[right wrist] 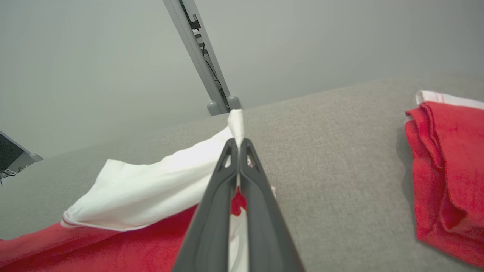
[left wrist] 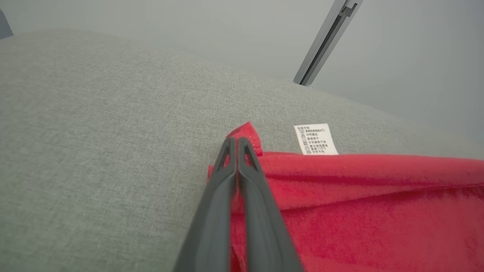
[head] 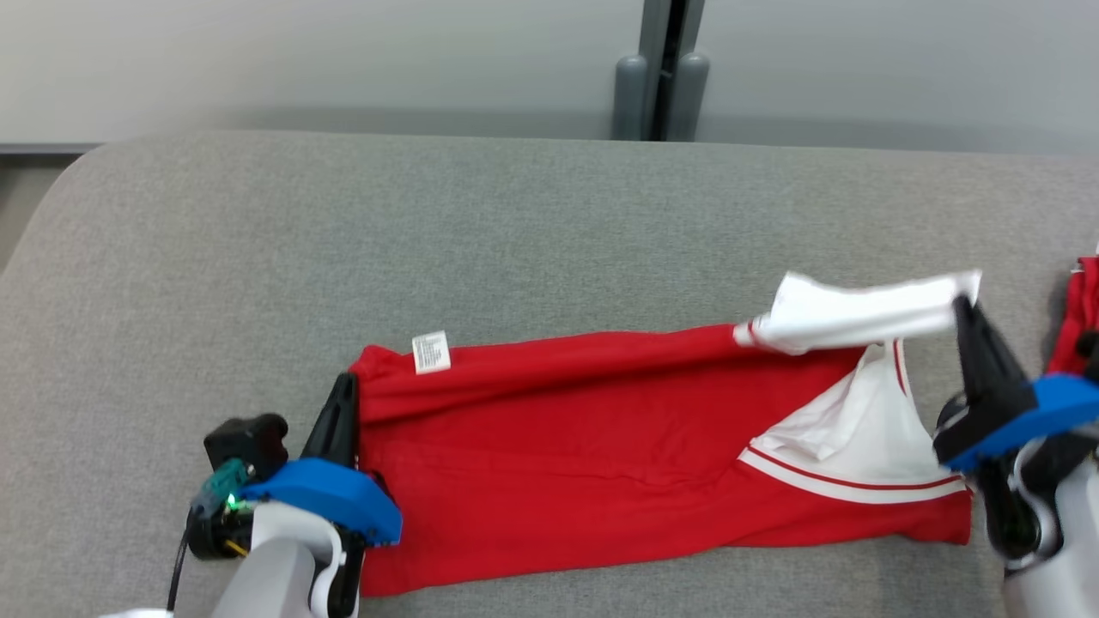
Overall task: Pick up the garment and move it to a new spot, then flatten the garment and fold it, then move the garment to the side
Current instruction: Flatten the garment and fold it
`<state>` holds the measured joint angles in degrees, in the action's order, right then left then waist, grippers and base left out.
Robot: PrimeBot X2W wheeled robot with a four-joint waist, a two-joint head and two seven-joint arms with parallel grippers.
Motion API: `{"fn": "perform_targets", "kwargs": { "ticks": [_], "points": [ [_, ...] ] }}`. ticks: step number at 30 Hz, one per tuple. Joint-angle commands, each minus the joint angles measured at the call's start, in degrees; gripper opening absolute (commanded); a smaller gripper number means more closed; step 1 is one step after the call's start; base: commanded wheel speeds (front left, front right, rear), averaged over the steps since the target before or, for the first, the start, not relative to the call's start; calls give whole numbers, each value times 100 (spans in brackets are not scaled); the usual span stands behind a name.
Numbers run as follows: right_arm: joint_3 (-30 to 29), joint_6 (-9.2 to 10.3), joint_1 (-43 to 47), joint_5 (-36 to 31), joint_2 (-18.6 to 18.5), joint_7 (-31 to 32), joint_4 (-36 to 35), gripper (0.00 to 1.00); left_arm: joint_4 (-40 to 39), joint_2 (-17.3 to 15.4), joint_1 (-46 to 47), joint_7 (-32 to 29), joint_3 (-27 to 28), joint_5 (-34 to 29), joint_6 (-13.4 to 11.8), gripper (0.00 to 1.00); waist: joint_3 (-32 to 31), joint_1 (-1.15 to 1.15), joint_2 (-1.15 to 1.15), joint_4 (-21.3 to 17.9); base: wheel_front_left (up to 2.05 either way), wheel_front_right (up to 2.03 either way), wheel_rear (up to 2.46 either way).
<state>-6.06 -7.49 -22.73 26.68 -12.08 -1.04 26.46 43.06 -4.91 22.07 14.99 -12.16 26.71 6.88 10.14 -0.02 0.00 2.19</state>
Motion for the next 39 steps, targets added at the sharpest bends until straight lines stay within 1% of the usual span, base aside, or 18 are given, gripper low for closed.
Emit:
{"fn": "perform_targets", "kwargs": {
  "ticks": [1,5,9,10,11,12,13,16,18,19,21,24,28,33,39],
  "points": [
    [-9,0,281,66,66,44,-130,0,23,13,-128,25,62,-50,-8,0,-112,2,0,-113,0,0,0],
    [-66,0,923,152,230,119,-373,0,2,72,-452,25,185,-192,-2,0,-173,2,0,-180,0,0,0],
    [-144,0,1272,103,367,142,-353,0,22,134,-713,25,196,-298,3,0,-242,2,0,-206,0,0,0],
    [-163,0,1318,29,369,134,-314,25,-7,144,-766,25,219,-325,-16,0,-261,2,0,-207,0,0,0],
    [-133,0,1339,-50,362,93,-311,100,-57,155,-810,25,253,-361,-65,35,-277,2,0,-206,0,0,0],
    [-118,0,1347,-120,357,39,-305,100,-123,164,-864,25,284,-414,-105,89,-287,2,0,-203,0,0,0],
    [-79,0,1350,-230,322,-13,-291,100,-190,172,-925,25,301,-484,-145,100,-297,2,0,-200,0,0,0],
    [51,0,1287,-649,171,-294,-270,100,-555,178,-1059,26,372,-811,-301,100,-331,2,0,-186,0,0,0],
    [172,0,1203,-1071,33,-547,-250,100,-887,141,-1167,26,392,-1136,-394,100,-361,2,0,-172,0,0,0],
    [213,0,1181,-1178,29,-635,-200,100,-1014,140,-1244,25,425,-1251,-420,100,-382,2,0,-164,0,0,0],
    [304,0,1141,-1447,0,-814,-113,100,-1321,60,-1360,26,396,-1585,-435,100,-431,2,0,-151,0,0,0],
    [424,0,1122,-1657,27,-959,107,100,-1595,44,-1623,26,396,-1880,-436,100,-547,2,0,-148,0,0,0],
    [540,0,1216,-1774,35,-1097,450,100,-1791,82,-1970,26,480,-2003,-423,100,-732,2,0,-134,0,0,0],
    [551,0,1361,-1670,163,-1230,863,100,-1866,141,-2369,26,492,-2004,-408,100,-939,2,0,-118,0,0,0],
    [618,0,1339,-1659,182,-1311,1102,100,-1875,187,-2479,26,437,-1969,-399,100,-986,2,0,-117,0,0,0]
  ]
}}
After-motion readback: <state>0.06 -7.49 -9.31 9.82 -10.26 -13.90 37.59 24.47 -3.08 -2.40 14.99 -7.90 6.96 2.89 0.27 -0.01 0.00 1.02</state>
